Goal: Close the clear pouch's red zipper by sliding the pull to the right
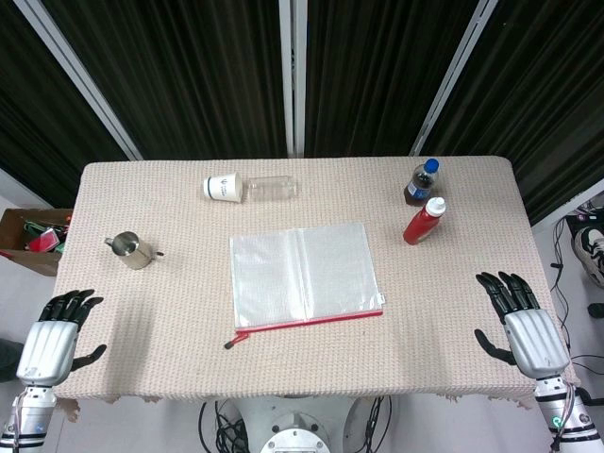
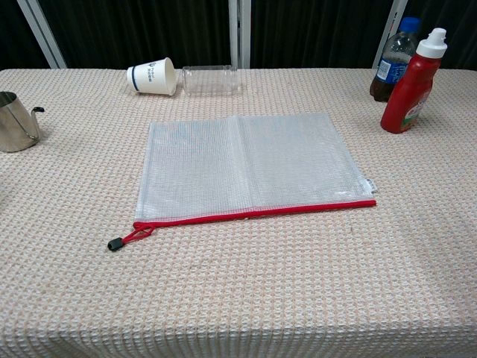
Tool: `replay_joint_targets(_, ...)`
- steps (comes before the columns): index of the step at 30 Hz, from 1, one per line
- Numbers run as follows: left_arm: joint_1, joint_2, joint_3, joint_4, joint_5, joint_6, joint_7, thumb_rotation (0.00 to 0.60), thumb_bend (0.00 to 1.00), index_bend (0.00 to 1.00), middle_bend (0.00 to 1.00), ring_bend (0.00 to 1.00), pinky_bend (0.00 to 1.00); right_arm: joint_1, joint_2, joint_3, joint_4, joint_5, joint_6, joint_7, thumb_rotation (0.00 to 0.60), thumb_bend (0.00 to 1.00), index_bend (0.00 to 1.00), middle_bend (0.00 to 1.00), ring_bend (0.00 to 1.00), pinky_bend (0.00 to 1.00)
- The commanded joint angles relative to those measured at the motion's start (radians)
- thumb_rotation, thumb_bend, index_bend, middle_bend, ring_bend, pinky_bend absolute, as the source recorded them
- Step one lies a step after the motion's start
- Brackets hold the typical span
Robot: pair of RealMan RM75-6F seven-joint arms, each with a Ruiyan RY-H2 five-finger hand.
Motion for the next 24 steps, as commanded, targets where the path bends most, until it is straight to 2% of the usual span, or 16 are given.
replay_joint_targets(1, 0.0, 0.001, -0.002, 0.0, -0.001, 0.002, -0.003, 0.6, 0.13, 0.25, 0.17, 0.14, 0.19, 0.002, -0.006, 0.004, -0.004, -0.025, -0.007, -0.002, 0.6, 0.25, 0.02, 0.09, 0.0, 0.0)
replay_joint_targets(4, 0.0, 0.002, -0.003, 0.003, 0.0, 0.006, -0.01, 0.6, 0.13, 0.25, 0.17, 0.14, 0.19, 0.022, -0.02, 0.007, -0.008, -0.077, -0.029, -0.01, 0.6, 0.25, 0.03, 0.09, 0.0, 0.0)
replay_joint_targets(7, -0.001, 0.003, 0.002, 0.006, 0.007, 0.005, -0.009, 0.6, 0.13, 0.25, 0.17, 0.14, 0.19, 0.084, -0.038, 0.003, -0.033, -0.153, -0.115, -0.022, 0.6, 0.25, 0.04, 0.1, 0.0, 0.0)
replay_joint_targets(10, 0.002, 0.003, 0.006, 0.008, 0.017, 0.015, -0.015, 0.6, 0.13, 0.25, 0.17, 0.14, 0.19, 0.19, -0.081, 0.017, -0.076, -0.229, -0.257, -0.054, 0.6, 0.25, 0.06, 0.1, 0.0, 0.0)
replay_joint_targets(13, 0.008, 0.003, 0.008, 0.01, 0.024, 0.029, -0.02, 0.6, 0.13, 0.25, 0.17, 0.14, 0.19, 0.289, -0.14, 0.048, -0.111, -0.247, -0.402, -0.094, 0.6, 0.24, 0.08, 0.11, 0.0, 0.0)
replay_joint_targets(18, 0.018, 0.004, 0.014, 0.02, 0.023, 0.036, -0.032, 0.6, 0.13, 0.25, 0.17, 0.14, 0.19, 0.464, -0.311, 0.157, -0.095, -0.14, -0.673, -0.19, 0.6, 0.24, 0.16, 0.11, 0.0, 0.0)
replay_joint_targets(21, 0.022, 0.004, 0.014, 0.029, 0.019, 0.04, -0.044, 0.6, 0.13, 0.25, 0.17, 0.14, 0.19, 0.542, -0.432, 0.225, -0.027, -0.051, -0.77, -0.262, 0.6, 0.24, 0.22, 0.11, 0.0, 0.0)
replay_joint_targets(24, 0.026, 0.003, 0.014, 0.041, 0.011, 0.04, -0.057, 0.6, 0.13, 0.25, 0.17, 0.14, 0.19, 0.61, -0.545, 0.279, 0.058, 0.035, -0.836, -0.326, 0.6, 0.25, 0.23, 0.11, 0.0, 0.0)
